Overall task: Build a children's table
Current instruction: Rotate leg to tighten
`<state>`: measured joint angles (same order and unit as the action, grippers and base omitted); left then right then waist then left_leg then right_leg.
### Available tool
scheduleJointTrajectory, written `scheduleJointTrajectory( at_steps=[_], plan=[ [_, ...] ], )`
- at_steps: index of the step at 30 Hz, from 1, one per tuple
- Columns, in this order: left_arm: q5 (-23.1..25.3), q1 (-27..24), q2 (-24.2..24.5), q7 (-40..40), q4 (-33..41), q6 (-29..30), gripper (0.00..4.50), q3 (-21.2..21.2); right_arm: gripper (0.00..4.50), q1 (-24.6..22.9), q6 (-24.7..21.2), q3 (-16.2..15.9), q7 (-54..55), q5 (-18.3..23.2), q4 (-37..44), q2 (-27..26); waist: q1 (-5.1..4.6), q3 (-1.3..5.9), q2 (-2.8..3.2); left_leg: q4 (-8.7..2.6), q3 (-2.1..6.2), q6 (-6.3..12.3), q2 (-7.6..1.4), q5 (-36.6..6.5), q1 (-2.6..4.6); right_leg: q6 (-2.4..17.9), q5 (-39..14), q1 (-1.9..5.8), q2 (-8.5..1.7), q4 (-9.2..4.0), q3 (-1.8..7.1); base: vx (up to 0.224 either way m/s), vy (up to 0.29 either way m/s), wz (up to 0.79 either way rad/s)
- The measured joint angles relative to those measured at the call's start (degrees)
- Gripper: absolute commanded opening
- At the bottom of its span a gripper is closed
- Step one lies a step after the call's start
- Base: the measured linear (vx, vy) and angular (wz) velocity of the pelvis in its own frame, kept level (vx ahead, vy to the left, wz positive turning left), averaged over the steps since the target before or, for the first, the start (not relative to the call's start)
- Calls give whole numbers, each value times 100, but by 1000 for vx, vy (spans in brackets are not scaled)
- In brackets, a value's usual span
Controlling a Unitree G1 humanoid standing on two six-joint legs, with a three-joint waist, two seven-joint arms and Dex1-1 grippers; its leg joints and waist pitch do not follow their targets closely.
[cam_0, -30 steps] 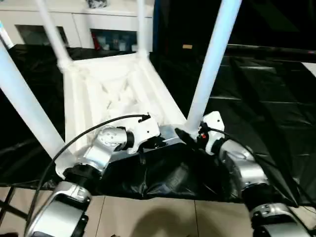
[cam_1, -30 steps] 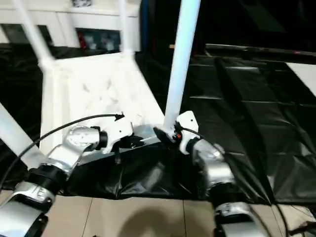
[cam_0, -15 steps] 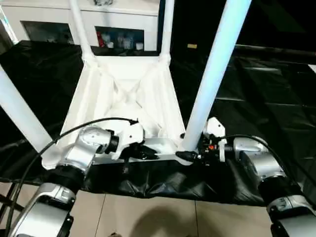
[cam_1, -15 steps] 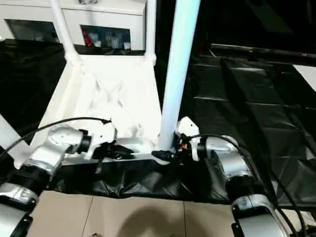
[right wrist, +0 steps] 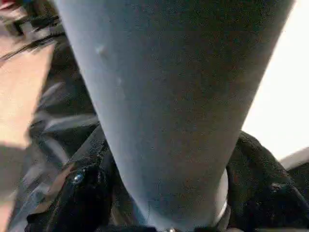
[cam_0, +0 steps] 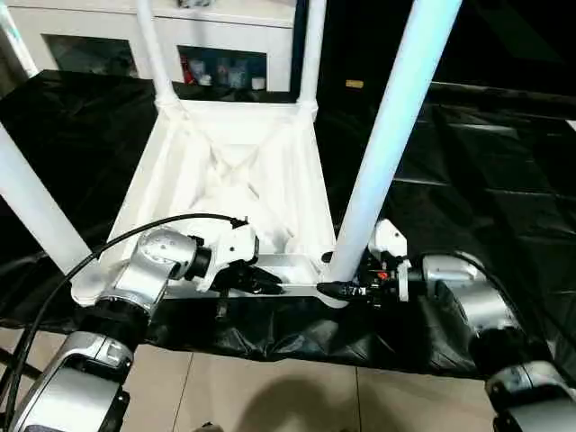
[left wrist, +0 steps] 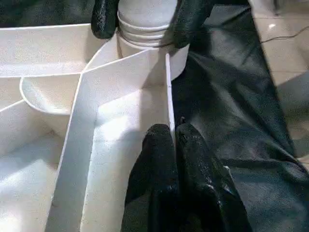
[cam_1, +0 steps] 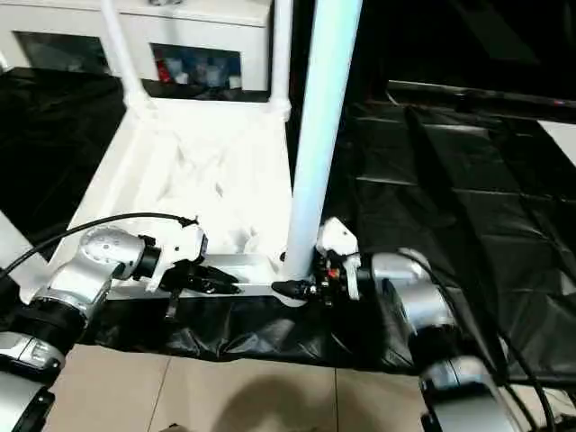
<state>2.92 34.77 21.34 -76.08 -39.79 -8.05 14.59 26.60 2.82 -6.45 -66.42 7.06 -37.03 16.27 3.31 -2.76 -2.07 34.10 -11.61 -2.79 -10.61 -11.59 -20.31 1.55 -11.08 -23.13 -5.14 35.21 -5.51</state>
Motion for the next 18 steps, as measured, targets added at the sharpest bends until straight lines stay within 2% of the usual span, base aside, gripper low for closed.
scheduleJointTrajectory(
  at_steps=[4,6,11,12,13,15,17,18],
  plan=[
    [371,3,-362,989,10,88,0,-6,265,-167,10,438,1740,-130,-1,-525,-105,0,1,6,0,-30,3,-15,24,13,17,19,-1,-8,5,0,0,0],
    [515,3,-559,1432,38,244,0,-16,264,-168,23,637,2611,-237,-46,-831,-162,8,26,6,0,-30,7,-16,26,-3,12,21,-2,-16,5,0,0,0],
    [764,0,-990,2200,82,505,0,1,264,-113,69,852,4201,-457,-146,-1282,-176,39,79,3,1,-30,8,-16,26,-7,11,21,-1,-18,6,0,0,0],
    [793,0,-1028,2273,85,519,0,2,264,-114,94,865,4372,-483,-147,-1332,-173,43,86,2,1,-30,8,-16,26,-5,12,21,-1,-18,7,0,0,0],
    [806,1,-1051,2313,93,522,0,3,320,-114,129,881,4500,-508,-147,-1375,-168,43,92,1,1,-30,8,-16,25,0,15,20,-1,-18,7,0,0,0],
    [805,1,-1055,2315,120,519,0,5,320,-116,210,903,4553,-528,-146,-1407,-166,39,100,-2,1,-30,9,-16,20,0,15,15,-1,-18,6,0,0,0],
    [803,6,-1055,2269,128,510,0,0,352,-117,227,955,4432,-447,-146,-1412,-166,39,101,-8,1,-29,10,-16,16,-3,13,12,-1,-20,7,0,0,0],
    [801,7,-1053,2245,128,499,0,-11,352,-117,228,970,4318,-416,-144,-1380,-166,38,102,-9,1,-28,10,-16,14,-3,13,10,-1,-21,7,0,0,0]
  ],
)
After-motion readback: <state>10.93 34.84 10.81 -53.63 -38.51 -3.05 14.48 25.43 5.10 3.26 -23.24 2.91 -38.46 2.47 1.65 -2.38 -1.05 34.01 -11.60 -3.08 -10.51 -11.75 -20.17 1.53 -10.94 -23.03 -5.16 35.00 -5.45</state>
